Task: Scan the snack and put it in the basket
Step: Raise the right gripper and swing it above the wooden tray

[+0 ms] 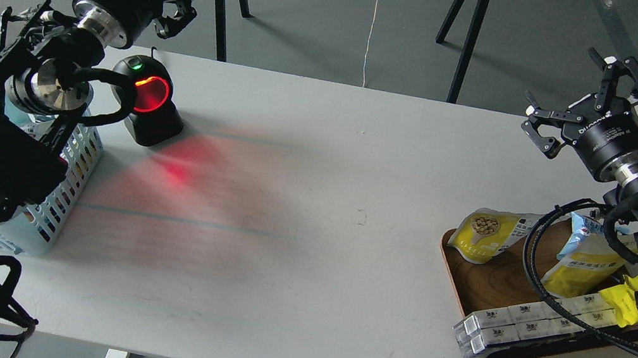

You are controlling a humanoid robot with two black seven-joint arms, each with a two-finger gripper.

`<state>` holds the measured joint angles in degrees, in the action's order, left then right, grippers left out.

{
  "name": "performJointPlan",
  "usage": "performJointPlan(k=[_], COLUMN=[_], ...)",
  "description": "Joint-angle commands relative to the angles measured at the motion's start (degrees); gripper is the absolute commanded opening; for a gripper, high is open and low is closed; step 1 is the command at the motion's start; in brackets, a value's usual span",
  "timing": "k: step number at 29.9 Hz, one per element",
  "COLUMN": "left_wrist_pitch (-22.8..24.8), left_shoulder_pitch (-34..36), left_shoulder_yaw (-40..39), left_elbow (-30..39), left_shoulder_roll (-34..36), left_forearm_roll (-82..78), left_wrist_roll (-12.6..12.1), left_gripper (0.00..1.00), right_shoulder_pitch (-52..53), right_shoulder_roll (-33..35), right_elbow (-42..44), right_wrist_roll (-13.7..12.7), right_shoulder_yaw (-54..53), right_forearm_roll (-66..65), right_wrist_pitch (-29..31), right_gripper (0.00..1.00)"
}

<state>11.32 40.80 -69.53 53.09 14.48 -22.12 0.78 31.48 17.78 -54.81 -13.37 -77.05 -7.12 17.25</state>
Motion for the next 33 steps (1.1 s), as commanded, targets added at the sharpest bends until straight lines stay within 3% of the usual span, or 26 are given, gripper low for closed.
performJointPlan(k=[1, 6, 22, 26, 33], left_wrist_pitch=[-0.3, -2.1, -1.0, -0.8, -0.4], left_shoulder_pitch=[-0.7, -0.5, 0.2, 0.3, 0.2], left_shoulder_yaw=[0.2, 0.4, 0.4, 0.4, 0.4], left_elbow=[0.8, 0.6, 0.8, 0.9, 2.1], left_shoulder_roll=[-0.2, 0.1, 1.0, 1.8, 2.3], left_forearm_roll=[-0.5, -0.8, -0.9, -0.9, -0.9], left_wrist_roll=[3.3, 3.7, 3.2, 3.2, 3.5], left_gripper=[1.00, 1.00, 1.00, 1.00, 1.00], right_shoulder_pitch=[0.0, 0.2, 2.6, 5.7, 16.1], right_shoulder_roll=[-0.1, -0.2, 0.3, 1.7, 11.2], right_elbow=[-0.1, 0.2, 1.9, 3.3, 3.0], right_wrist_roll=[0.0, 0.0, -0.7, -0.8, -0.8], right_shoulder_yaw=[0.3, 0.1, 4.3, 10.4, 27.4], right_forearm_roll=[0.0, 0.0, -0.3, -0.8, -1.0], right_wrist_pitch=[0.1, 0.0, 0.2, 0.2, -0.1], right_gripper=[0.99, 0.99, 0.99, 0.99, 0.99])
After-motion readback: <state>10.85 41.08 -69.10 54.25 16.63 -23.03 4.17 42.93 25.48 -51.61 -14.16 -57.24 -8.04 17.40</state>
